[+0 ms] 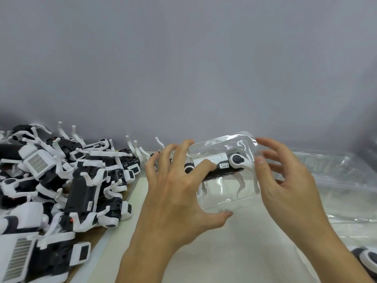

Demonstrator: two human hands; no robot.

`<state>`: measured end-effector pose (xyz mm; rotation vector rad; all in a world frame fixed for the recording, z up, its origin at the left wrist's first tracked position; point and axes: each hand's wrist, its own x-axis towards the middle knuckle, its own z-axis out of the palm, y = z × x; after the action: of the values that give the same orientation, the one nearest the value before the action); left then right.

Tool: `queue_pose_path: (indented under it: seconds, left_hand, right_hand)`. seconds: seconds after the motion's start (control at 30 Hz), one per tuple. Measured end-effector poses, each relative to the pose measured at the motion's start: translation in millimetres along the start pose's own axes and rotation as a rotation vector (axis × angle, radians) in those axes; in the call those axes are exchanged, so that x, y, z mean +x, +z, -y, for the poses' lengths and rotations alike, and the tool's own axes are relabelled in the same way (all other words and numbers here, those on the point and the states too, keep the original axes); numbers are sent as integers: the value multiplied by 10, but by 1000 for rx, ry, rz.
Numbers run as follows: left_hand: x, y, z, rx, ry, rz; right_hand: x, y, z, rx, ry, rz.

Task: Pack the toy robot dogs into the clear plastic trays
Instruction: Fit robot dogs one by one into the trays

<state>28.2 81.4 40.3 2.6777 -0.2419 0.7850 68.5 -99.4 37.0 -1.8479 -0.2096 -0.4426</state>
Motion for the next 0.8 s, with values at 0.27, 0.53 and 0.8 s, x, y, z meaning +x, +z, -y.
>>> queue_pose_path:
  seconds: [0.27, 0.53, 0.8]
  left_hand:
    - [15, -3, 1, 56, 13, -37]
    - [16, -1, -1, 79, 26, -56]
    - [19, 23, -1, 65, 42, -81]
  right_hand:
    - [3, 7, -6, 0, -9, 6]
    - [2, 3, 0, 8, -17, -3]
    - [5, -1, 16, 20, -18, 7]
